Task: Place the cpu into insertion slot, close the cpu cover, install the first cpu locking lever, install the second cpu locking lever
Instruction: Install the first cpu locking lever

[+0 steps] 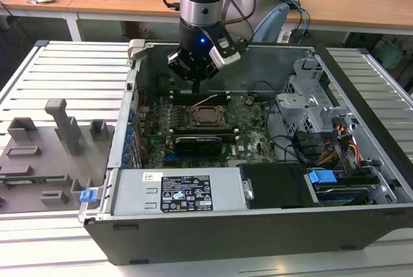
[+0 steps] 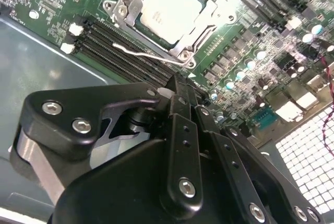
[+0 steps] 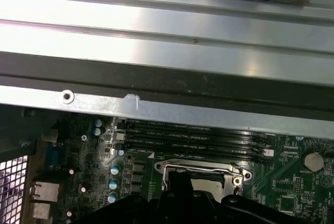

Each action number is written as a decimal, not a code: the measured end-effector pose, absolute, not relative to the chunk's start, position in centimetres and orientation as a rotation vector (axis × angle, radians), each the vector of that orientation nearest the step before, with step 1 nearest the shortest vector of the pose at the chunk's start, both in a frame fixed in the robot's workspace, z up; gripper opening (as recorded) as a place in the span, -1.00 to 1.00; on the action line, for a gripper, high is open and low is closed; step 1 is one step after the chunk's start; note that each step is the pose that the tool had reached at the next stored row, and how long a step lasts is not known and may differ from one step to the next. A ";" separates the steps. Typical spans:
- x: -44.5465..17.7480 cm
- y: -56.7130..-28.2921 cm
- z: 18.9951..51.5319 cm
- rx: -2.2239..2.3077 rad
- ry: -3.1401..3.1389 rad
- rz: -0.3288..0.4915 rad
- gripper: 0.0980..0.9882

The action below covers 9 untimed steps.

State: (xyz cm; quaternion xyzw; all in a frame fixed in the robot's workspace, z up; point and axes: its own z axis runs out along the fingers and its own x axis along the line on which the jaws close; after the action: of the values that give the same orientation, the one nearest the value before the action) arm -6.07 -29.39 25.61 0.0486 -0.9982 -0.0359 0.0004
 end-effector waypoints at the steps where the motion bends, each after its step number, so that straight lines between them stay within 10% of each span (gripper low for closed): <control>1: -6.1 -29.4 25.6 0.153 -3.135 -0.141 -0.98; 9: -6.0 -29.6 24.9 0.068 -3.140 -0.178 -0.98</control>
State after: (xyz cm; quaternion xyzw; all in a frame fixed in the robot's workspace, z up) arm -5.98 -29.55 24.88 0.0216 -0.9982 -0.0565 -0.0022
